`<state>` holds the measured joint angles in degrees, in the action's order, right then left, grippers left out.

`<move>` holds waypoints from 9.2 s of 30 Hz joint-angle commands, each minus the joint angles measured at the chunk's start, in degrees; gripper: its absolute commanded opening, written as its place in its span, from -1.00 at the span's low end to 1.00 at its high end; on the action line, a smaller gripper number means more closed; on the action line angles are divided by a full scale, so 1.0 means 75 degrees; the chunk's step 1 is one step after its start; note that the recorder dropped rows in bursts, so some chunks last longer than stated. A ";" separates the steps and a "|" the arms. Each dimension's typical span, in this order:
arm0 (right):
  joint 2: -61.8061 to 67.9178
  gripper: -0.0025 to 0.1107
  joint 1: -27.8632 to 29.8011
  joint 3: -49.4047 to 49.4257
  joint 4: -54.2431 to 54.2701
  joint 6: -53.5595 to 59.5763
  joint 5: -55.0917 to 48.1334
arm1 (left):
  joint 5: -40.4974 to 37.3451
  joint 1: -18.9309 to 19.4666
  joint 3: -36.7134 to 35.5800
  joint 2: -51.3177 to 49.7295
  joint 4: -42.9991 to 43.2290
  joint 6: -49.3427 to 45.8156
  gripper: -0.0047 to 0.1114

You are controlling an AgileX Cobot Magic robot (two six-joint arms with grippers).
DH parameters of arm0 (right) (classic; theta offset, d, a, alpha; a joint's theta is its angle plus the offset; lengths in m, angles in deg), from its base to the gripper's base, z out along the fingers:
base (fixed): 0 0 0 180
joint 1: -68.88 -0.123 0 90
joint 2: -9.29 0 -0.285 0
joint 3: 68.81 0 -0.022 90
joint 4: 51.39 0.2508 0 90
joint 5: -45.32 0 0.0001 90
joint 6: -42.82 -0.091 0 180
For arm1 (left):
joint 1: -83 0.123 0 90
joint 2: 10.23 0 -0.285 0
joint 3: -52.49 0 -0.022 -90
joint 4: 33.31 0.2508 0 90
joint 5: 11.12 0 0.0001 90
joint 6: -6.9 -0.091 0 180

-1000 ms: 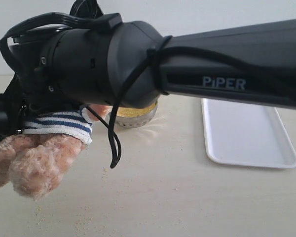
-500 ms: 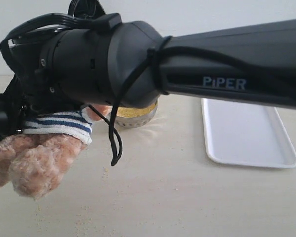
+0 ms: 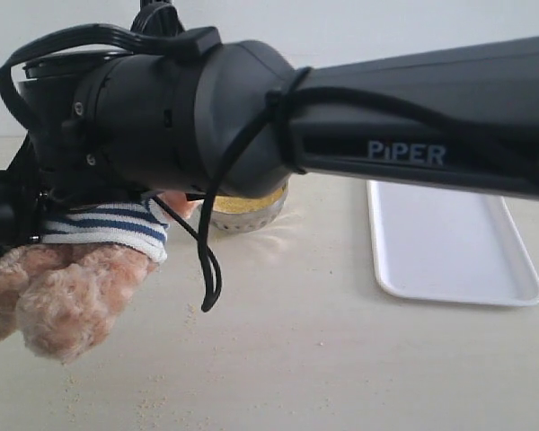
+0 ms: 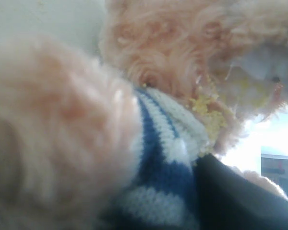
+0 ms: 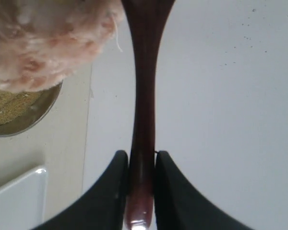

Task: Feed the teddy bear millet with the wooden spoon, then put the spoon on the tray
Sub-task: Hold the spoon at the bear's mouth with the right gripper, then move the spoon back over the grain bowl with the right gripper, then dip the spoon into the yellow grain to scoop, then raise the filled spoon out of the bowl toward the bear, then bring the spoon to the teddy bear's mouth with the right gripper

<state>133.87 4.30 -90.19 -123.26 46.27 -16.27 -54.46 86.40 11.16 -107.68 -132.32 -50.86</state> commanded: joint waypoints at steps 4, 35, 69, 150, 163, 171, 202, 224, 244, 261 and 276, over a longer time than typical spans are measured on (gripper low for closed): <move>-0.0018 -0.96 0.0050 0.0024 -0.0043 -0.0794 -0.0289 | -0.0135 -0.0014 0.0044 0.0024 -0.0124 0.0043 -0.83; 0.0223 -0.96 0.2673 0.0024 0.3323 0.2613 -0.0408 | 0.0634 0.0000 0.0044 0.0024 -0.0124 0.0043 -0.83; 0.1424 -0.96 0.2523 -0.0041 0.0324 0.2576 0.1740 | 0.1156 0.0000 0.0044 0.0144 -0.0124 0.0569 -0.83; 0.0827 -0.96 0.2937 -0.0323 0.4786 0.1999 0.0068 | 0.1144 0.0000 0.0044 0.0144 -0.0124 0.0523 -0.83; 0.0660 -0.96 0.3389 -0.1359 0.6729 0.2360 -0.1117 | 0.1360 0.0000 0.0044 0.0144 -0.0124 -0.0255 -0.83; 0.0122 -0.96 0.3389 -0.1360 0.7644 0.2345 -0.1117 | 0.1360 0.0000 0.0044 0.0129 -0.0124 -0.0366 -0.83; -0.1002 -0.96 0.3389 -0.1331 0.9811 0.0968 -0.1117 | 0.0847 -0.0017 0.0044 0.0129 -0.0124 -0.0129 -0.83; -0.1563 -0.96 0.2910 0.0274 1.0130 0.1061 -0.1117 | 0.0724 -0.0017 0.0057 0.0129 -0.0124 -0.0129 -0.83; -0.1324 -0.96 0.1672 0.0209 0.6714 0.1269 -0.1044 | 0.0953 -0.0017 -0.0425 0.0129 -0.0124 0.0187 -0.83; 0.0103 -0.96 0.0924 -0.1316 0.5831 0.1398 -0.1117 | 0.0967 -0.0017 -0.0724 0.0129 -0.0124 0.0178 -0.83; 0.0234 -0.96 0.0659 -0.1338 0.5596 0.1161 -0.0395 | 0.0752 -0.0017 -0.0695 0.0129 -0.0124 0.0209 -0.83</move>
<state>135.88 9.99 -99.76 -80.57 55.44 -20.74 -47.63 86.40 5.86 -107.08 -132.42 -49.76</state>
